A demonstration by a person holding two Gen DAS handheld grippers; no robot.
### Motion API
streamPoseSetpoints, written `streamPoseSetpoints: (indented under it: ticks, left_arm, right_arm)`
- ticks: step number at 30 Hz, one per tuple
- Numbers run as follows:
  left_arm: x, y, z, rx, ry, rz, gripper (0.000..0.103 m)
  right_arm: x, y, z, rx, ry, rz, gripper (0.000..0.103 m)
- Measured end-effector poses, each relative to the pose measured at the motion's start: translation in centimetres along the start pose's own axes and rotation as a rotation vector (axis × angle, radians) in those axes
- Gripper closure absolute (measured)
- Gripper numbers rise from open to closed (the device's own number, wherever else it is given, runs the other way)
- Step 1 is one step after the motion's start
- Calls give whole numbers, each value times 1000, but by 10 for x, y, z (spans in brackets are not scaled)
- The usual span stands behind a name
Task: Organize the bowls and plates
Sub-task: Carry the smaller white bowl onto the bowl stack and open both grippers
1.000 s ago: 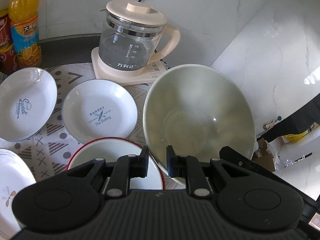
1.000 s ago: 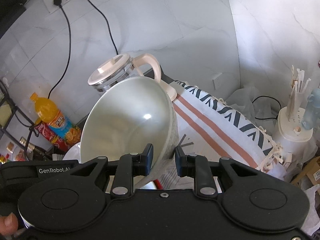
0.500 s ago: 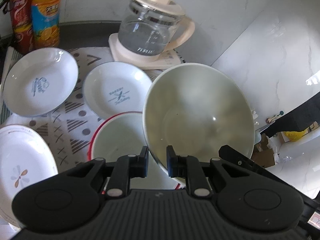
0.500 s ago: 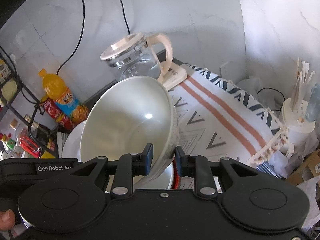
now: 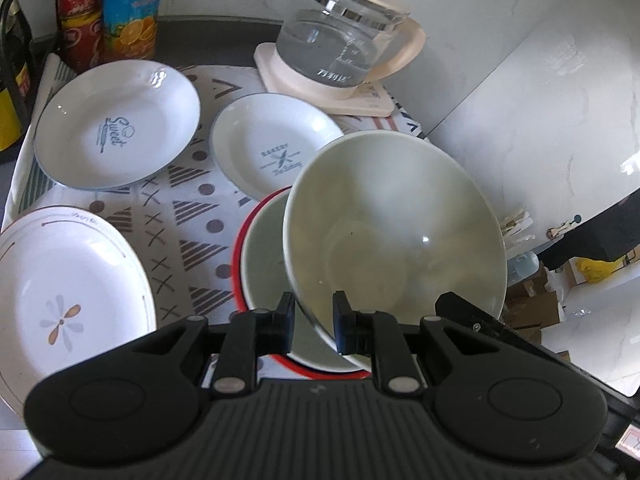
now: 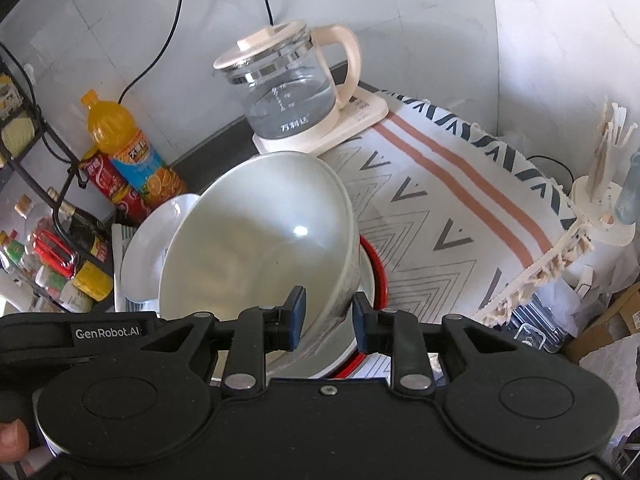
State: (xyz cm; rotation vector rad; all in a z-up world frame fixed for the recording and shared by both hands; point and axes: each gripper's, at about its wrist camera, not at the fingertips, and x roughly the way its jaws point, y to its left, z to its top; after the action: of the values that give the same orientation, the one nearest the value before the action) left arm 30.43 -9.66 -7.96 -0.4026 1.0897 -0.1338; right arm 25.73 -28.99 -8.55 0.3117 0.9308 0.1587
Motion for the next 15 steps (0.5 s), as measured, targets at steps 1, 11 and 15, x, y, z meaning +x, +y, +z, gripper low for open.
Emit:
streamPoseSetpoints:
  ticks: [1, 11, 15]
  left_arm:
    - [0, 1, -1, 5, -1, 4, 87]
    - [11, 20, -1, -38, 30, 13, 85]
    - [13, 20, -2, -35, 23, 15, 84]
  right_arm:
    - [2, 1, -2, -2, 5, -1, 77]
    - [17, 3, -13, -19, 40, -7, 73]
    - [18, 1, -12, -24, 38, -5, 72]
